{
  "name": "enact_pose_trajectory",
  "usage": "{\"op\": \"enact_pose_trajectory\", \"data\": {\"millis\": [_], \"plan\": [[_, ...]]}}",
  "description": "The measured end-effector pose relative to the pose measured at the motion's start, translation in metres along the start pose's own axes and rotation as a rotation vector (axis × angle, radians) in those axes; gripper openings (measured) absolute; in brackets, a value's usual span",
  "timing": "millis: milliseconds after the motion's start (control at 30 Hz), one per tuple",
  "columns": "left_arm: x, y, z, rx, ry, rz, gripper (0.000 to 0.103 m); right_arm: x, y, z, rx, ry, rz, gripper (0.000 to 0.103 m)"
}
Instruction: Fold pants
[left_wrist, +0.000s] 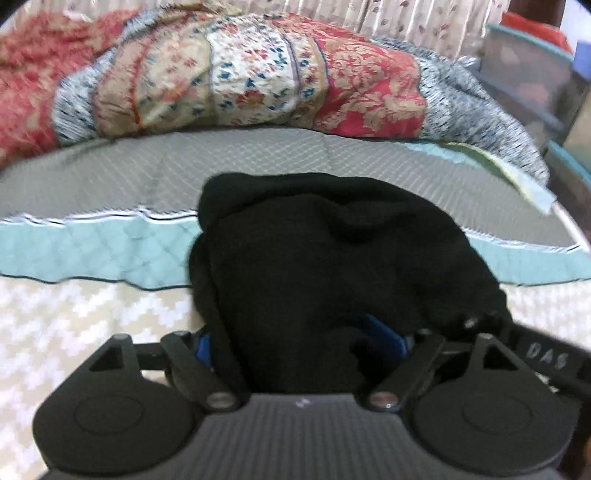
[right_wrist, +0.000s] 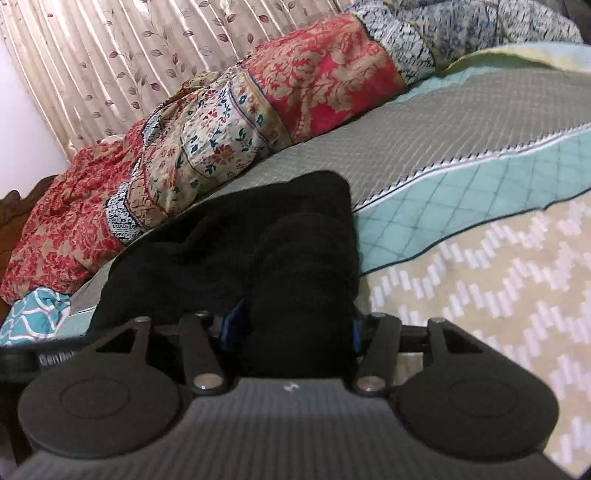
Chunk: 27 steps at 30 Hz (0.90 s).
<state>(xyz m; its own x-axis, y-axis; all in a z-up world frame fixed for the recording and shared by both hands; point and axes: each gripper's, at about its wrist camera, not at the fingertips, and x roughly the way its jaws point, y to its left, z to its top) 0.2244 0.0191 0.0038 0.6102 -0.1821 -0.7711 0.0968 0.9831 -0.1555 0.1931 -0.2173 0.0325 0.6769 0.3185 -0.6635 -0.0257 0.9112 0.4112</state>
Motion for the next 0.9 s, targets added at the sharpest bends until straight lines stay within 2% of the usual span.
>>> {"op": "enact_pose_trajectory", "data": {"millis": [67,267,600,900], "plan": [[-0.015,-0.005,-0.005,0.01,-0.007,0.051,0.087,-0.017,0.004,-0.004,-0.007,-0.032,-0.038,0.067],[-0.063,-0.022,-0.028,0.032,-0.034,0.11,0.09,-0.066,0.014,-0.023,-0.02,-0.097,-0.032,0.069],[-0.129,-0.038,-0.075,0.021,-0.038,0.129,0.09,-0.139,0.043,-0.063,-0.089,-0.139,-0.042,0.073],[-0.172,-0.038,-0.114,-0.026,-0.023,0.141,0.095,-0.182,0.055,-0.097,-0.127,-0.112,-0.048,0.083]]}}
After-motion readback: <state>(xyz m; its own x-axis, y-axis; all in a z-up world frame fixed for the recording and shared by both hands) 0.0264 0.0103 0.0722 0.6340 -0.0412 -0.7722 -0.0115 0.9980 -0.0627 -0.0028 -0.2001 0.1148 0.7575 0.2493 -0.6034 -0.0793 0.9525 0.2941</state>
